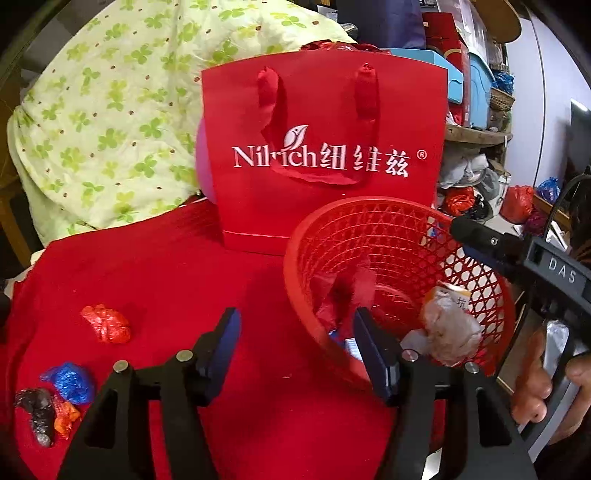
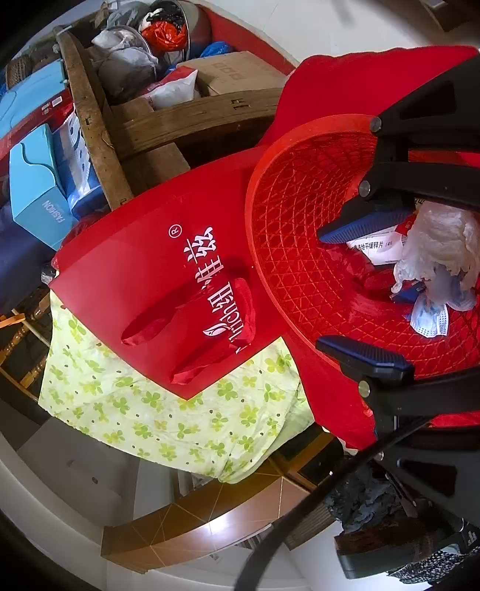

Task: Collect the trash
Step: 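Move both tools back over the remaining plastic bags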

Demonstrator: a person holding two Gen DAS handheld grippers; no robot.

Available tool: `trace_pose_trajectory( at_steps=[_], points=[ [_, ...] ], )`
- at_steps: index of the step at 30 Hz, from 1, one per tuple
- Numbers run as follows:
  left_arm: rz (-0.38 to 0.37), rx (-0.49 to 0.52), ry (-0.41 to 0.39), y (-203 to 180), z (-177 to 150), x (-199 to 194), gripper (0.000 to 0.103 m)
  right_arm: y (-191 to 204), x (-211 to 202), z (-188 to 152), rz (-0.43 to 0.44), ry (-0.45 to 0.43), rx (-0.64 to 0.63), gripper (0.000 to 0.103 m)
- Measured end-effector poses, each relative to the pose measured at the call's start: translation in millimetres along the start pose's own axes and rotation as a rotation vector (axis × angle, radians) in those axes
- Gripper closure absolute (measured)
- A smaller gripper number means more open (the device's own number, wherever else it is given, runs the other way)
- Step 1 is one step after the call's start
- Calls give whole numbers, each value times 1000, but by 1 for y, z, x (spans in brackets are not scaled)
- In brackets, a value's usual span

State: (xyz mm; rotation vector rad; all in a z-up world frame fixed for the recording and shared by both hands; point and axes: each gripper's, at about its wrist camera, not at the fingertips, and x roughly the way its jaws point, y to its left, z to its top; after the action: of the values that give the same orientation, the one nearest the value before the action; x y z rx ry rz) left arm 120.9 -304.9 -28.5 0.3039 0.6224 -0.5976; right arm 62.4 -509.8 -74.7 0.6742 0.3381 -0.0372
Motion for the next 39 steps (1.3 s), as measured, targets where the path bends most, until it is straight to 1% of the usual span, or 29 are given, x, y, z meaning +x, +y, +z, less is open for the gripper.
trace_pose_trajectory(
  at_steps=[8,14,28,32,34,37,39],
  points=[
    [36,-25,-1,15,-10,-8,39,8,0,0,21,-20,-11,47],
    [66,-41,6,28,-18,-14,39,30,4,-3,48,-31,-64,47],
    [127,-108,9,66,-36,-34,39,79,22,-17,76,-35,-174,47],
    [168,-120,9,83,-48,-44,39,97,25,-24,128,-40,-203,47],
    [195,-135,16,96,-56,-48,39,112,26,-29,168,-45,-234,47],
    [245,-169,35,122,-74,-57,39,134,29,-37,231,-41,-274,47],
    [285,-206,51,145,-89,-65,39,152,35,-46,281,-22,-297,47]
  ],
)
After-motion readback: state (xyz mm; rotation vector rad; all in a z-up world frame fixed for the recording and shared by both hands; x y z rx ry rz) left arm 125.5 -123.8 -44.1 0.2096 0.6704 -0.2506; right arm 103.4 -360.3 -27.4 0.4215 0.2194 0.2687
